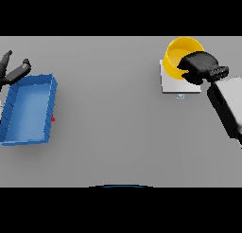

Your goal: Pick up the red beaker and tilt it to pour out 1 green nut into yellow bowl. Pick up the yellow bowl and place it on the metallic measuring scale.

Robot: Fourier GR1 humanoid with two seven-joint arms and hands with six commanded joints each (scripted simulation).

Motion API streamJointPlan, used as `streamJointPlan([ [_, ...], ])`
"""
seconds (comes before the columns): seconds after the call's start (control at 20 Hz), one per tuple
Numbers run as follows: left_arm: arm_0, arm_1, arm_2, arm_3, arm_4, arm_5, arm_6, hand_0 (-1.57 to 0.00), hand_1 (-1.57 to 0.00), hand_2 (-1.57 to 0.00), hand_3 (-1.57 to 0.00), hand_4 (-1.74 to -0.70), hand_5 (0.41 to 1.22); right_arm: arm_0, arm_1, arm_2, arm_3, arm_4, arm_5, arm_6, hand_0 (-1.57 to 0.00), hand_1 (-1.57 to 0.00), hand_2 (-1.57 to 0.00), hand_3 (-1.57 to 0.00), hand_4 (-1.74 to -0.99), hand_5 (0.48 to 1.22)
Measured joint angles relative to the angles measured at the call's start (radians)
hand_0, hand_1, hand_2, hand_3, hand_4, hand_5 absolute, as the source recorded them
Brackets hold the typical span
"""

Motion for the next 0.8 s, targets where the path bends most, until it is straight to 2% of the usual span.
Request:
streamJointPlan([
  [0.15, 0.002, 0.001, -0.002, 0.007, -0.006, 0.001, -0.005, 0.00, 0.00, 0.00, 0.00, -0.86, 0.809, 0.005, 0.004, -0.007, 0.033, -0.012, 0.003, -0.014, -1.57, -1.57, -1.39, -1.37, -1.741, 1.221],
  [0.3, -0.003, 0.000, -0.002, 0.005, -0.006, 0.003, 0.001, 0.00, 0.00, 0.00, 0.00, -0.85, 0.799, -0.002, 0.021, -0.005, 0.083, -0.001, -0.029, -0.021, -1.57, -1.57, -1.38, -1.40, -1.741, 1.221],
  [0.35, -0.002, 0.000, -0.003, 0.006, -0.006, 0.001, -0.010, 0.00, 0.00, 0.00, 0.00, -0.85, 0.796, 0.000, 0.026, -0.002, 0.085, 0.001, -0.026, -0.009, -1.57, -1.57, -1.38, -1.42, -1.741, 1.221],
  [0.45, -0.004, 0.001, -0.004, 0.015, -0.003, -0.008, -0.018, 0.00, 0.00, 0.00, 0.00, -0.84, 0.783, 0.003, 0.022, -0.006, 0.098, -0.003, -0.030, -0.022, -1.57, -1.57, -1.37, -1.45, -1.741, 1.221],
  [0.5, -0.009, 0.003, -0.001, 0.017, -0.003, -0.008, -0.011, 0.00, 0.00, 0.00, 0.00, -0.84, 0.780, 0.000, 0.021, -0.008, 0.094, -0.009, -0.022, -0.021, -1.57, -1.57, -1.40, -1.38, -1.741, 1.221],
  [0.55, -0.008, 0.005, -0.003, 0.015, -0.003, -0.012, -0.009, 0.00, 0.00, 0.00, 0.00, -0.84, 0.779, 0.000, 0.021, -0.010, 0.096, -0.012, -0.020, -0.026, -1.57, -1.50, -1.44, -1.25, -1.741, 1.221],
  [0.6, -0.010, 0.008, -0.005, 0.016, -0.006, -0.014, -0.006, 0.00, 0.00, 0.00, 0.00, -0.84, 0.775, 0.004, 0.020, -0.011, 0.099, -0.014, -0.020, -0.022, -1.56, -1.43, -1.34, -1.11, -1.682, 1.221],
  [0.65, -0.016, 0.008, -0.003, 0.027, -0.006, -0.016, -0.004, 0.00, 0.00, 0.00, 0.00, -0.84, 0.773, 0.005, 0.019, -0.012, 0.104, -0.014, -0.013, -0.020, -1.47, -1.28, -1.18, -0.96, -1.632, 1.145],
  [0.7, -0.014, 0.008, 0.001, 0.036, -0.003, -0.016, -0.013, 0.00, 0.00, 0.00, 0.00, -0.84, 0.774, 0.005, 0.017, -0.010, 0.089, -0.017, -0.001, -0.006, -1.33, -1.12, -1.01, -0.82, -1.592, 1.074],
  [0.8, -0.004, 0.006, 0.001, 0.016, 0.006, -0.020, -0.021, 0.00, 0.00, 0.00, 0.00, -0.83, 0.768, -0.006, 0.033, -0.029, 0.101, -0.037, 0.017, 0.013, -0.95, -0.81, -0.71, -0.58, -1.535, 0.965],
])
